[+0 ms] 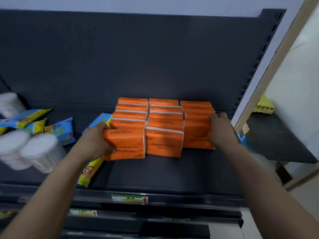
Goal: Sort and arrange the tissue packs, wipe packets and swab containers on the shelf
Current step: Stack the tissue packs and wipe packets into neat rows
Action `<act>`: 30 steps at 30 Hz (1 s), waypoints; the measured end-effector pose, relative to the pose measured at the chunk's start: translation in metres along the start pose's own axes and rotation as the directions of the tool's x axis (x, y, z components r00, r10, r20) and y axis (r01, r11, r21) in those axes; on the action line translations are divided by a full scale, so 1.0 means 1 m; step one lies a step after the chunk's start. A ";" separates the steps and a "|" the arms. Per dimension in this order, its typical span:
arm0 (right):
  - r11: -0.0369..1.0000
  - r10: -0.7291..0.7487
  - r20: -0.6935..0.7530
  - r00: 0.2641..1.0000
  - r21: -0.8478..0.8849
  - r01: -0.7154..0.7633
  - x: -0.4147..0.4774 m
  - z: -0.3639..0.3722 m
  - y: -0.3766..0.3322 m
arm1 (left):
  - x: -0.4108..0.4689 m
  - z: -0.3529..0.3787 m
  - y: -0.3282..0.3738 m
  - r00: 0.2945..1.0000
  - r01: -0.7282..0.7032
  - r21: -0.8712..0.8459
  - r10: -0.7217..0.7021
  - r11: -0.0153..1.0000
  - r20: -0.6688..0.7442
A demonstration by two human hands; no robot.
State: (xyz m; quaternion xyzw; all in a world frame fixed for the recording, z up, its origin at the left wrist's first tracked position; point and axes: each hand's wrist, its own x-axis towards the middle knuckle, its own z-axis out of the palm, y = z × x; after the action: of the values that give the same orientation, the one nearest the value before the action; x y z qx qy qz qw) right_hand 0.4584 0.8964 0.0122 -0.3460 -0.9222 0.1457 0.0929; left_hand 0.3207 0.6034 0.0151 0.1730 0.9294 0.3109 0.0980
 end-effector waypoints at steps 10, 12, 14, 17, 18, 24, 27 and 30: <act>0.979 0.071 -0.127 0.989 -0.184 -0.094 -0.007 -0.002 -0.025 | 0.038 0.004 -0.003 0.995 -0.096 0.121 0.090 0.988 0.052; 0.990 0.027 -0.164 0.986 -0.131 -0.049 -0.008 -0.007 -0.035 | 0.042 0.007 -0.003 0.994 -0.106 0.117 0.101 0.987 0.049; 1.000 -0.027 -0.205 0.978 -0.016 0.025 -0.011 -0.012 -0.047 | 0.042 0.012 -0.003 0.993 -0.120 0.096 0.119 0.988 0.020; 0.992 -0.047 -0.227 0.973 0.103 0.072 -0.019 -0.014 -0.068 | 0.041 0.019 -0.005 0.987 -0.153 0.070 0.156 0.986 -0.034; 0.990 -0.055 -0.229 0.972 0.117 0.084 -0.022 -0.013 -0.074 | 0.040 0.020 -0.006 0.985 -0.166 0.053 0.168 0.985 -0.045; 0.976 -0.106 -0.210 0.972 0.164 0.142 -0.039 -0.001 -0.107 | 0.033 0.008 -0.015 0.959 -0.283 -0.005 0.283 0.959 0.024; 0.973 -0.134 -0.204 0.970 0.160 0.168 -0.044 0.005 -0.124 | 0.035 0.000 -0.021 0.943 -0.324 -0.015 0.324 0.946 0.077; 0.971 -0.168 -0.190 0.967 0.136 0.195 -0.048 0.008 -0.139 | 0.037 -0.005 -0.029 0.937 -0.331 -0.022 0.331 0.944 0.113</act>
State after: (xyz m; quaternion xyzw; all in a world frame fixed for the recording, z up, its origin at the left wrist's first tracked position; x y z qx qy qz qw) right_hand 0.4074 0.7633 0.0479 -0.2635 -0.9241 0.1757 0.2140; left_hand 0.2780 0.5932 -0.0016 0.3442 0.8794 0.3138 0.0982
